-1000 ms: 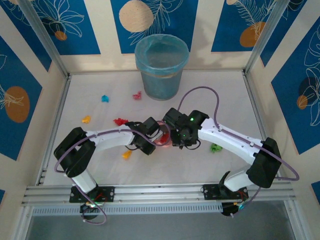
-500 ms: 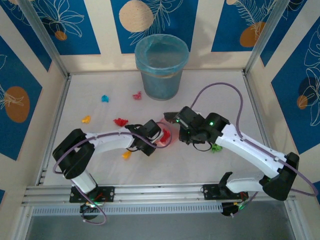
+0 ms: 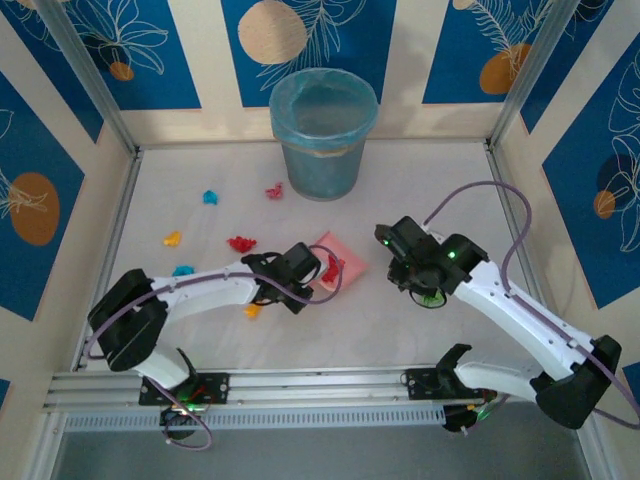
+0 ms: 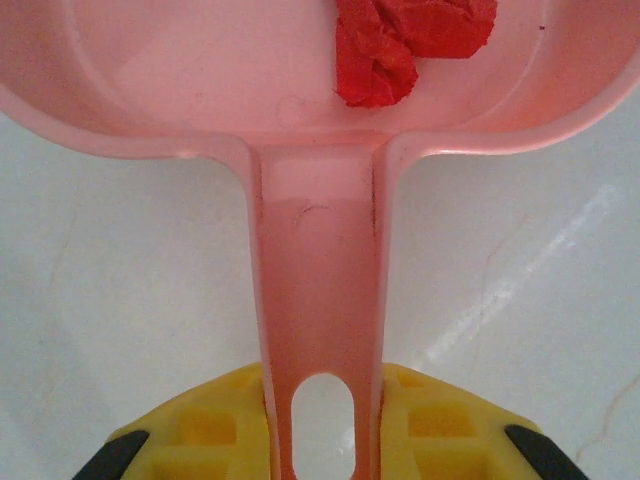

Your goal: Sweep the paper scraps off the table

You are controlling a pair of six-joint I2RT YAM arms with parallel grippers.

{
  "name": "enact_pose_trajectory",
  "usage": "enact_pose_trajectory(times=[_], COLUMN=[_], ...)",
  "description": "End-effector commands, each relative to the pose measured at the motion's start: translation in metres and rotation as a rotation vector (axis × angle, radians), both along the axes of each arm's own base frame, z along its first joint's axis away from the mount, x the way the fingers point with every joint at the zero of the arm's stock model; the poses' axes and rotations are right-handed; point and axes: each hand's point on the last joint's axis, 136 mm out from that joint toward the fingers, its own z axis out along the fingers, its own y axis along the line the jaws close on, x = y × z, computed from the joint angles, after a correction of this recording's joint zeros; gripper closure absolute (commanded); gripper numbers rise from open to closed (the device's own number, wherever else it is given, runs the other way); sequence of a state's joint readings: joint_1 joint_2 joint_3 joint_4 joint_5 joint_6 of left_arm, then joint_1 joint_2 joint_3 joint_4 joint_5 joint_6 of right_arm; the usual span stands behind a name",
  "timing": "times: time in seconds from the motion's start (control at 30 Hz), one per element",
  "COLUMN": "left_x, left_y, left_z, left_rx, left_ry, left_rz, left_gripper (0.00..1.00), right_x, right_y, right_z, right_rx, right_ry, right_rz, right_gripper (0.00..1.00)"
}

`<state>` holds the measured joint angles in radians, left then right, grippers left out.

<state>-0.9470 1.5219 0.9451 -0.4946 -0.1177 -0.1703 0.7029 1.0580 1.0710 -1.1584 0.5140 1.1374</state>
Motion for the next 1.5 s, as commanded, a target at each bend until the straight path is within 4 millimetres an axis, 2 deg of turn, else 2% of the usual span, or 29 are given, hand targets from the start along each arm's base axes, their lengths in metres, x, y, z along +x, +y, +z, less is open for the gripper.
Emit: enact_pose_trajectory(times=[0.0, 0.17, 0.37, 0.6, 0.73, 0.93, 1.2, 1.47], left_x=[-0.001, -0.006, -0.002, 0.012, 0.024, 0.045, 0.084, 0.127], left_y=[-0.002, -0.001, -0.002, -0.018, -0.032, -0.056, -0.079, -0.085], left_z=[0.032, 0.072, 0.118, 0.188, 0.217, 0.238, 0.272, 0.289], left_rx=[-0.045, -0.112, -0.118, -0.184, -0.191, -0.201, -0.329, -0.5], left_ry=[-0.035, -0.055, -0.075, -0.136, -0.148, -0.123, -0.095, -0.049], left_rz=[0.017, 0.036, 0.043, 0.049, 0.045, 0.03, 0.08, 0.203], left_gripper=[1.0, 1.0, 1.0, 1.0, 1.0, 1.0, 1.0, 1.0], right_x=[-0.008, -0.012, -0.009, -0.013, -0.015, -0.015, -0.023, -0.025], right_y=[-0.015, -0.026, -0.02, -0.012, -0.01, -0.004, -0.003, -0.007], right_z=[0.0, -0.003, -0.007, -0.018, -0.017, -0.014, -0.015, -0.009], right_rx=[0.054, 0.083, 0.108, 0.142, 0.153, 0.176, 0.16, 0.165], right_ry=[-0.011, -0.017, -0.002, 0.041, 0.046, 0.045, 0.051, 0.03], right_rz=[-0.108, -0.157, -0.145, -0.142, -0.137, -0.125, -0.107, -0.121], right_gripper=[1.0, 1.0, 1.0, 1.0, 1.0, 1.0, 1.0, 1.0])
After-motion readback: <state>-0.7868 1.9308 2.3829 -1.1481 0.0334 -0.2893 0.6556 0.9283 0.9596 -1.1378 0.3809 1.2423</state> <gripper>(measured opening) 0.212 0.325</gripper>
